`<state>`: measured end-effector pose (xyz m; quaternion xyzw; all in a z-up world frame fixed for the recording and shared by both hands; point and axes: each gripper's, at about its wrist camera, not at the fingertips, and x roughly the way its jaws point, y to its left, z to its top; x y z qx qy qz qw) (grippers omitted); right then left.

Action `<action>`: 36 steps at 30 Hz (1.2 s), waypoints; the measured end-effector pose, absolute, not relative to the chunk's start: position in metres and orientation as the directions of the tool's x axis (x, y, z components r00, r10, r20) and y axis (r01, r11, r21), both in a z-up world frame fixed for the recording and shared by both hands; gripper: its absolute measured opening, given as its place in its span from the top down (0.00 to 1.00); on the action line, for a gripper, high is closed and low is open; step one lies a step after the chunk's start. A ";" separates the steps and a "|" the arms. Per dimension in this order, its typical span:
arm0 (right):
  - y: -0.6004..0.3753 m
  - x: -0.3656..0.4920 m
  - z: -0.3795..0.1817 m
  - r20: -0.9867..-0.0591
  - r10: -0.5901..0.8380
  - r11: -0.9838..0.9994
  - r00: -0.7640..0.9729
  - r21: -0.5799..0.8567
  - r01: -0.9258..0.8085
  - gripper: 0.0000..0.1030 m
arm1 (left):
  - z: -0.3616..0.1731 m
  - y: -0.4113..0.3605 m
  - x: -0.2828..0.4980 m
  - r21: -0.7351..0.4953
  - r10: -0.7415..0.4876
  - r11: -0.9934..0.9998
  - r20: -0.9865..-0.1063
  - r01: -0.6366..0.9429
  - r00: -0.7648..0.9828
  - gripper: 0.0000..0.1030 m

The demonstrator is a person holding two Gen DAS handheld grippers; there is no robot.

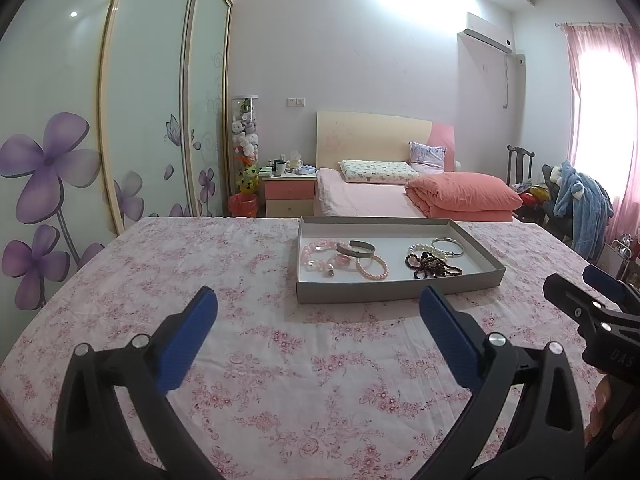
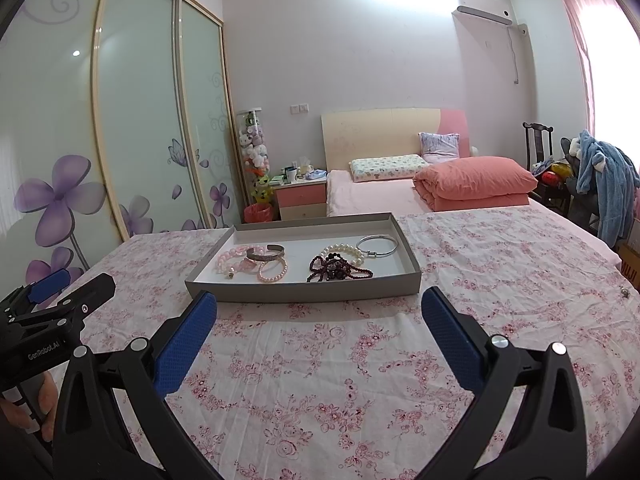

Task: Organize jewelry

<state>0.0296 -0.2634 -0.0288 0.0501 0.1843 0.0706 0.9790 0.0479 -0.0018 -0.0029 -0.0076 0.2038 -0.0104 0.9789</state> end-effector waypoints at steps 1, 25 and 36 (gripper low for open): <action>-0.263 0.029 -0.029 -0.354 0.157 0.985 0.922 0.124 -0.120 0.02 | -0.003 -0.002 0.048 -0.019 -0.024 1.000 -0.399 0.018 0.917 0.04; -0.261 0.030 -0.030 -0.358 0.159 0.985 0.920 0.125 -0.122 0.02 | -0.006 -0.001 0.049 -0.019 -0.021 1.000 -0.407 0.015 0.913 0.04; -0.261 0.030 -0.029 -0.359 0.160 0.984 0.919 0.126 -0.122 0.02 | -0.005 -0.001 0.049 -0.019 -0.022 1.000 -0.407 0.015 0.913 0.04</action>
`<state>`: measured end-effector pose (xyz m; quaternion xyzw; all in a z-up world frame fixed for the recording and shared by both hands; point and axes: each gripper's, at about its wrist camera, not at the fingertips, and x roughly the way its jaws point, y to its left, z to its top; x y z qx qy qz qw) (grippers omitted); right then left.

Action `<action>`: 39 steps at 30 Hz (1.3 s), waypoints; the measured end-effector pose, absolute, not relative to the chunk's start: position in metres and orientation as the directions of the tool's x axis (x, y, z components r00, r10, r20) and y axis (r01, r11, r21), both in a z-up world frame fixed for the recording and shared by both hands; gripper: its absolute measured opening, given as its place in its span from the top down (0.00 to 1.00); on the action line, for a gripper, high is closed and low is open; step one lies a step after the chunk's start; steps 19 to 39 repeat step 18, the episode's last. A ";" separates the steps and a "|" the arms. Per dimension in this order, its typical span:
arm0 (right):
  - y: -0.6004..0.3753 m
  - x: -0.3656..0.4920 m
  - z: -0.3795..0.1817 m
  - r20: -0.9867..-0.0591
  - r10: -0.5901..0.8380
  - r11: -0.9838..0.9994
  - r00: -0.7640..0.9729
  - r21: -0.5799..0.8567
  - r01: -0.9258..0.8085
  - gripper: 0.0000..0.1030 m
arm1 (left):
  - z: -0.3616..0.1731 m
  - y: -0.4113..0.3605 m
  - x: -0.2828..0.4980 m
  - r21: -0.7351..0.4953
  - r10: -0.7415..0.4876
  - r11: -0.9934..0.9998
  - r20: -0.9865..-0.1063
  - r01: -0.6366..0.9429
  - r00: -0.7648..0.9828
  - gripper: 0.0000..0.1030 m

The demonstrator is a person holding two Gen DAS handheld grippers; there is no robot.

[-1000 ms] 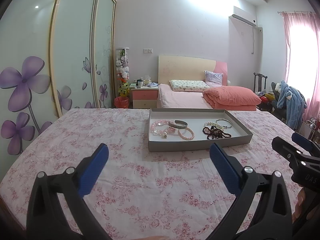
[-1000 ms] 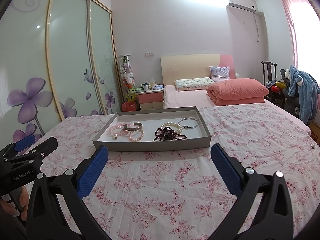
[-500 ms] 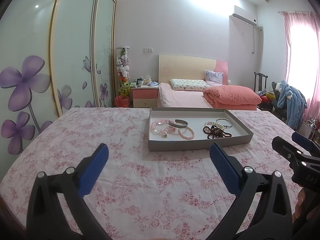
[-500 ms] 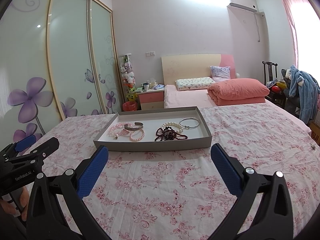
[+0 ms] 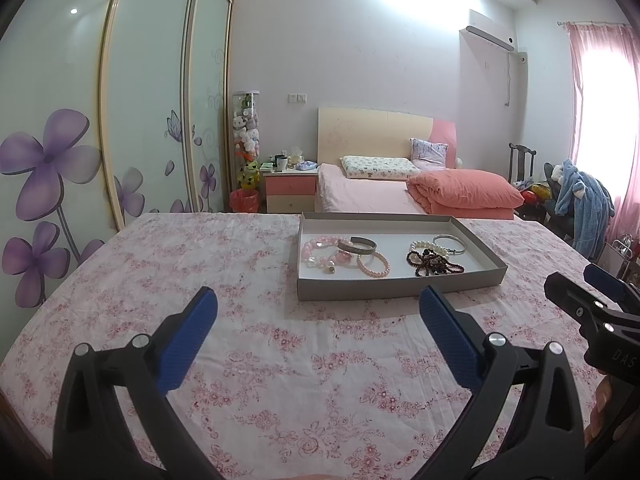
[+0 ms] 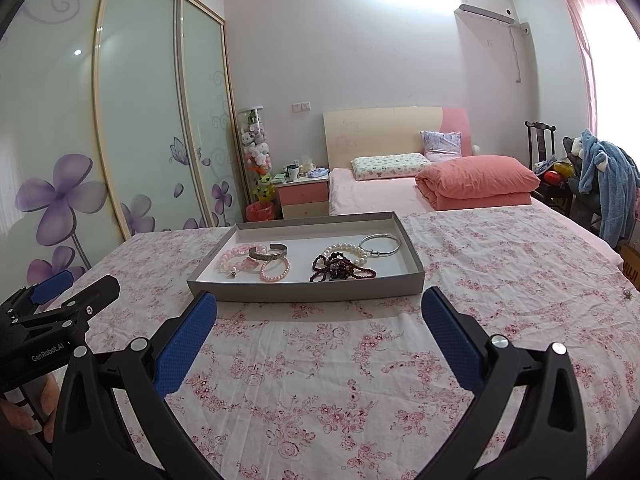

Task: Organize jewelry

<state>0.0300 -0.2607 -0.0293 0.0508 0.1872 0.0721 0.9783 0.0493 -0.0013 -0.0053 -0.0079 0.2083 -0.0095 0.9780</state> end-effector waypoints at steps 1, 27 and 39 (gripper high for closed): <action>-0.260 0.029 -0.030 -0.359 0.160 0.984 0.919 0.126 -0.122 0.02 | -0.006 -0.001 0.049 -0.020 -0.022 1.000 -0.408 0.015 0.913 0.04; -0.260 0.030 -0.029 -0.360 0.161 0.984 0.919 0.127 -0.123 0.02 | -0.009 -0.002 0.047 -0.020 -0.015 1.000 -0.415 0.008 0.910 0.04; -0.260 0.030 -0.029 -0.360 0.161 0.984 0.919 0.127 -0.123 0.02 | -0.009 -0.002 0.047 -0.020 -0.015 1.000 -0.415 0.008 0.910 0.04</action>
